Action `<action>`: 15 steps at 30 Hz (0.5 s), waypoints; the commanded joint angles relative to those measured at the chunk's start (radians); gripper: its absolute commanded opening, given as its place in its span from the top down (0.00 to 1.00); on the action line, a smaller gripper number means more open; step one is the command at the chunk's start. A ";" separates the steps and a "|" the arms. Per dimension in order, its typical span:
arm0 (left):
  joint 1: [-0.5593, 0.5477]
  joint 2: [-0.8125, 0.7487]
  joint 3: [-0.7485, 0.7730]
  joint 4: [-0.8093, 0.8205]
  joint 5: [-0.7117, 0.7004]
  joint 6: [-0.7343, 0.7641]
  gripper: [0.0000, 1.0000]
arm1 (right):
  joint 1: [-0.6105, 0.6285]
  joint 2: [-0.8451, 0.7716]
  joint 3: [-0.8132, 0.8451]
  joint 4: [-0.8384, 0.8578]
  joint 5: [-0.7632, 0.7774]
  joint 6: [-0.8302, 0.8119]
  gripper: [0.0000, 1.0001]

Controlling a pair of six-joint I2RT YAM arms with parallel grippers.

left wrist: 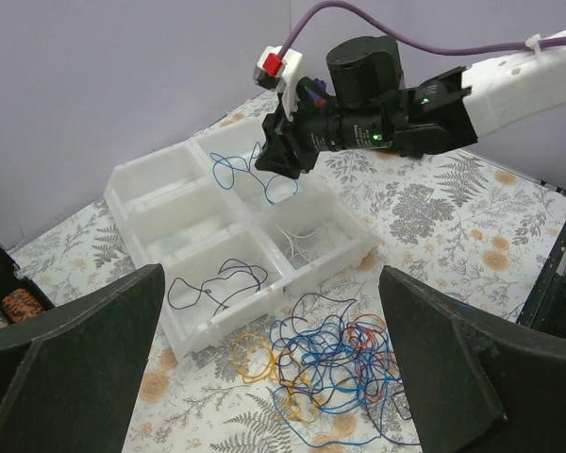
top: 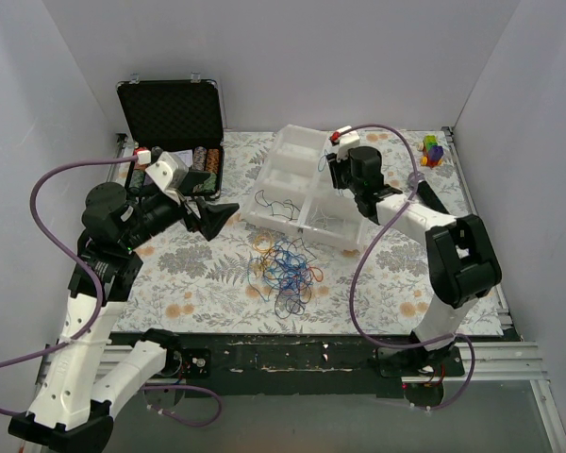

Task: Untangle the cables

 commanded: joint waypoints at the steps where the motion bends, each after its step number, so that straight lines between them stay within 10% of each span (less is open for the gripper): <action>1: 0.003 -0.017 -0.006 0.007 0.004 0.020 0.02 | 0.000 -0.132 -0.073 0.093 -0.032 0.047 0.58; 5: 0.001 -0.017 -0.009 0.007 0.010 0.018 0.02 | 0.000 -0.168 -0.121 0.202 -0.035 0.070 0.59; 15: 0.003 -0.043 -0.019 -0.011 -0.022 0.055 0.02 | 0.000 0.181 0.381 -0.079 -0.035 0.122 0.42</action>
